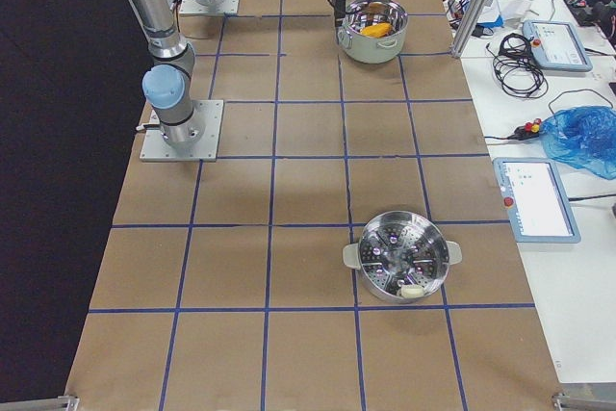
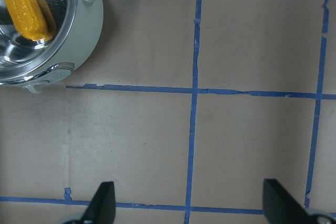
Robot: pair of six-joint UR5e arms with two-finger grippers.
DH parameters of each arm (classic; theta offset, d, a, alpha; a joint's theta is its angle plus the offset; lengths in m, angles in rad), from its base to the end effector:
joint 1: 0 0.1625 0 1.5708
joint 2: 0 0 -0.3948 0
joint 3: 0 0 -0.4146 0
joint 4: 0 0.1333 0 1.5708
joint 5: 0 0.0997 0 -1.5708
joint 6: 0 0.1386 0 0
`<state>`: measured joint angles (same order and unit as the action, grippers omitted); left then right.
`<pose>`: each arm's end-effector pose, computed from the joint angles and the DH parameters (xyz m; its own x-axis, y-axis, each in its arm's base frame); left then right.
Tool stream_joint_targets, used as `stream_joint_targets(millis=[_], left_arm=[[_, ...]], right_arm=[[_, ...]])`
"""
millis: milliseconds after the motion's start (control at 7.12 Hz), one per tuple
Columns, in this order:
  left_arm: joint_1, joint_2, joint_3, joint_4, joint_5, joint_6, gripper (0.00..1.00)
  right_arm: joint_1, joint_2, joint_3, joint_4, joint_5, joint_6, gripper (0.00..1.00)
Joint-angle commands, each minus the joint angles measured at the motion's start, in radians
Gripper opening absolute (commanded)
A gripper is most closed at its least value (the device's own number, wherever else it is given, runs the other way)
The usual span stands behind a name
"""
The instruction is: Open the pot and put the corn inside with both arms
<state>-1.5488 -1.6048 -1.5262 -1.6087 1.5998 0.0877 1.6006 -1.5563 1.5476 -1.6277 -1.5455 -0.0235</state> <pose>-0.1177 -0.5266 0.4203 -0.9974 0.0664 -0.0265 0.0656 0.9974 0.0297 0.1525 -0.5246 0.4291 -0.9982 -0.0549 -0.0237 -0.0532 0.9964 -0.0661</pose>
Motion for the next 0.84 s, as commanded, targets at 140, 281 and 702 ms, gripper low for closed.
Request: stream_joint_targets(millis=[140, 281, 702], left_arm=[[-0.024, 0.005, -0.003, 0.001, 0.046, -0.005, 1.00], [-0.021, 0.008, -0.005, 0.003, 0.043, -0.003, 1.00], [-0.011, 0.008, -0.008, 0.006, 0.035, -0.002, 1.00]], right_arm=[[-0.001, 0.001, -0.001, 0.000, -0.001, -0.001, 1.00], [-0.001, 0.001, -0.001, 0.000, -0.002, -0.001, 1.00], [-0.001, 0.001, -0.001, -0.001, -0.002, -0.001, 1.00]])
